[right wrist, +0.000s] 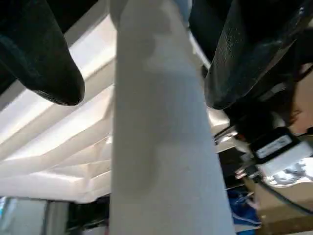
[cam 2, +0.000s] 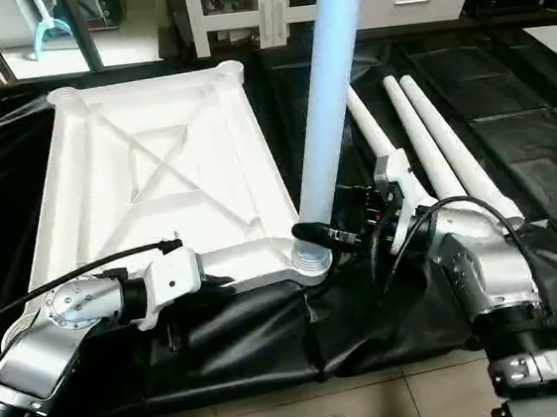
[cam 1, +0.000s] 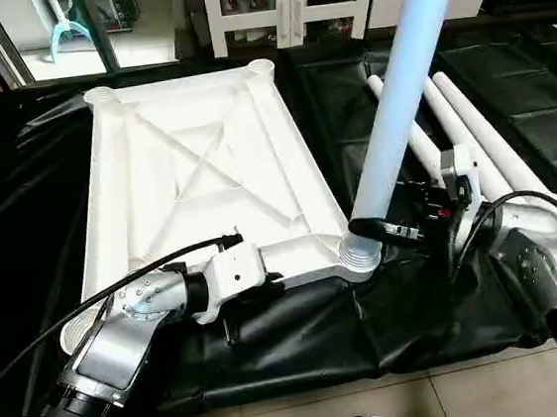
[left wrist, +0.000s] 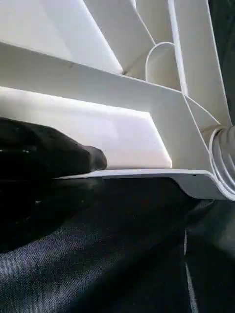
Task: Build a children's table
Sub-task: Insert table leg to table base
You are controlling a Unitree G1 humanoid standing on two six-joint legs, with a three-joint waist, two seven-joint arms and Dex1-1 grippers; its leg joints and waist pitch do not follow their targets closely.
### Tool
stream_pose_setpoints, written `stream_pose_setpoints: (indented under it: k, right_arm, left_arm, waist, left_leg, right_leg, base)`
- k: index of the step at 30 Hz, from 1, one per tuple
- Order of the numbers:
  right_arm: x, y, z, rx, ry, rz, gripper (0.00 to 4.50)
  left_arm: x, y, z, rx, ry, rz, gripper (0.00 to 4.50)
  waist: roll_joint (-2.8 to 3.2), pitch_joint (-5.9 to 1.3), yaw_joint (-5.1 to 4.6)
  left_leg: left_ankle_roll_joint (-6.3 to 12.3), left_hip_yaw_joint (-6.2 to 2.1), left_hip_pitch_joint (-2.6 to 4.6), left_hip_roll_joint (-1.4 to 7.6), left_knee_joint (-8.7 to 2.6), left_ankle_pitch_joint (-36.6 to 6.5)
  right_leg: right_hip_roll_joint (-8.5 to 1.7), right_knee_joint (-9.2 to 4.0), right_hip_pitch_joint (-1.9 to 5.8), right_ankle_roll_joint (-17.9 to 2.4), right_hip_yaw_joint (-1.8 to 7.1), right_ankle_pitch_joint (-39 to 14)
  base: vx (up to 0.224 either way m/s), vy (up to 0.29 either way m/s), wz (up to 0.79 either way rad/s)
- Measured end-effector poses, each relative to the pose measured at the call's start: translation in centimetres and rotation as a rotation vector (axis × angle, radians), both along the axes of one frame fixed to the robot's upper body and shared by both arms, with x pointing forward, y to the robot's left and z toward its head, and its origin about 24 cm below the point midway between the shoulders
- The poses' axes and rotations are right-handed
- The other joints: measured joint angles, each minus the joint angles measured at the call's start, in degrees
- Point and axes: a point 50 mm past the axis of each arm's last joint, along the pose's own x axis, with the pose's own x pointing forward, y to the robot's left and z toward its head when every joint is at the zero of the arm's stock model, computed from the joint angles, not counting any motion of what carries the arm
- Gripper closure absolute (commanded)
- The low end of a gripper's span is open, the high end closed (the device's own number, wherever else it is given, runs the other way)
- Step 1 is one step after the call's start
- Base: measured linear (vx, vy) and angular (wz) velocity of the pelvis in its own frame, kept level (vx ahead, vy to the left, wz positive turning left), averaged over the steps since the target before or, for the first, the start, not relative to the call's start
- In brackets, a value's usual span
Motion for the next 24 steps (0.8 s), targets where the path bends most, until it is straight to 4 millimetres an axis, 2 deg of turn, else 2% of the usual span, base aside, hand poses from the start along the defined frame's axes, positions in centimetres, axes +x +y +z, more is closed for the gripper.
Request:
stream_pose_setpoints:
  k: [3,12,17,22,24]
  right_arm:
    - [-0.3,-0.6,-0.3,-0.015,0.049,0.028,0.21]
    - [-0.3,-0.5,-1.4,-0.040,0.107,0.052,0.21]
    - [0.4,0.4,-1.2,-0.045,0.093,0.073,0.21]
    - [0.8,0.8,-0.9,-0.050,0.080,0.087,0.21]
    - [0.7,0.8,-1.0,-0.050,0.089,0.092,0.49]
  left_arm:
    - [0.0,0.0,0.0,-0.002,0.003,-0.004,4.50]
    - [0.0,-0.2,0.0,-0.003,0.003,-0.007,4.50]
    - [0.0,-0.3,0.0,-0.004,0.004,-0.010,4.50]
    - [-0.1,-0.4,0.0,0.001,0.005,-0.020,4.50]
    - [-0.1,-0.4,0.0,0.002,0.005,-0.021,4.50]
  waist:
    - [-0.02,-0.01,0.00]
    - [-0.05,-0.04,0.16]
    - [-0.06,-0.05,0.20]
    - [-0.06,-0.05,0.86]
    - [-0.08,-0.06,0.90]
  left_leg:
    - [0.02,-0.01,0.00,0.01,0.01,0.0]
    - [0.09,-0.01,-0.01,0.05,0.07,0.0]
    - [0.09,-0.02,-0.01,0.08,0.13,0.0]
    - [0.10,-0.01,0.00,0.08,0.14,0.0]
    - [0.14,-0.02,0.00,0.09,0.14,0.1]
  right_leg:
    - [0.00,0.03,0.01,0.0,-0.02,0.0]
    - [0.00,0.10,0.00,0.0,-0.05,0.0]
    - [0.01,0.15,0.01,0.0,-0.07,0.0]
    - [0.01,0.15,0.01,0.0,-0.07,0.0]
    - [0.01,0.18,0.01,0.0,-0.08,0.0]
  base:
    - [0.000,0.000,0.00]
    - [0.000,0.000,0.00]
    - [0.000,0.000,0.00]
    - [0.000,0.000,0.00]
    - [0.000,0.000,0.00]
